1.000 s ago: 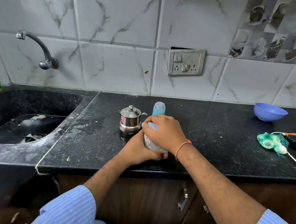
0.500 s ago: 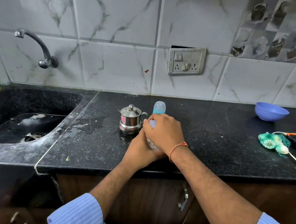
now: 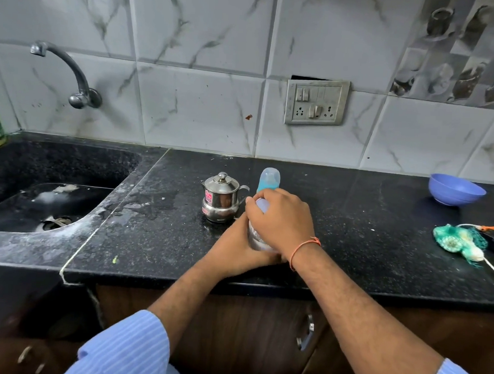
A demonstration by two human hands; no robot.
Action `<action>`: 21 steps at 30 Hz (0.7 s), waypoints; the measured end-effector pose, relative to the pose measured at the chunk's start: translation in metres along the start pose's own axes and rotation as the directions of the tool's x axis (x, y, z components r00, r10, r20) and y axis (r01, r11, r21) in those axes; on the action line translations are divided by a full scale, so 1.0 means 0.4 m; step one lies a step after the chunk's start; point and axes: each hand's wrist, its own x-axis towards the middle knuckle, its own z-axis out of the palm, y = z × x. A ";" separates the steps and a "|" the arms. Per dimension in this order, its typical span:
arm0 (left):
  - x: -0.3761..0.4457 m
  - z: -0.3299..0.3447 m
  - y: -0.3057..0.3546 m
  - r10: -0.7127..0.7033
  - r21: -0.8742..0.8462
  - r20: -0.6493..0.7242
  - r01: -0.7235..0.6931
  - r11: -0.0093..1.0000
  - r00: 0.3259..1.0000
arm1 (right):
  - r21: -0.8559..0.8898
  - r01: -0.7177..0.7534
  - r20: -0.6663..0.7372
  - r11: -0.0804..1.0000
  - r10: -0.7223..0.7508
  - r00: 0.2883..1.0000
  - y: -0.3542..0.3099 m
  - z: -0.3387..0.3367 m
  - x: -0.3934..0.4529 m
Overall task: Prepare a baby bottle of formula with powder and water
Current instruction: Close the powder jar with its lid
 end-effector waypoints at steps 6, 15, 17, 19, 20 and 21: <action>-0.007 -0.033 -0.015 0.003 0.017 0.036 -0.003 1.000 0.999 | 0.389 0.188 0.104 0.902 -0.246 0.964 0.050 -0.025 -0.008; -0.012 0.003 -0.008 -0.025 0.050 -0.026 0.026 0.998 0.999 | -0.043 0.025 -0.020 0.999 -0.026 0.999 -0.019 0.002 -0.024; -0.013 0.006 -0.010 -0.039 0.041 -0.029 0.040 0.998 0.999 | -0.043 0.041 0.028 0.998 -0.040 0.999 -0.013 -0.010 -0.020; -0.007 0.003 -0.020 -0.054 0.038 -0.011 0.054 0.998 0.998 | -0.064 0.080 0.122 0.995 -0.071 0.990 -0.005 -0.024 -0.010; -0.006 0.002 -0.025 -0.064 0.029 0.005 0.063 0.998 0.998 | -0.078 0.113 0.199 0.991 -0.095 0.975 0.000 -0.037 -0.004; -0.004 0.002 -0.030 -0.073 0.024 0.019 0.073 0.997 0.997 | -0.092 0.158 0.304 0.983 -0.123 0.945 0.008 -0.054 0.003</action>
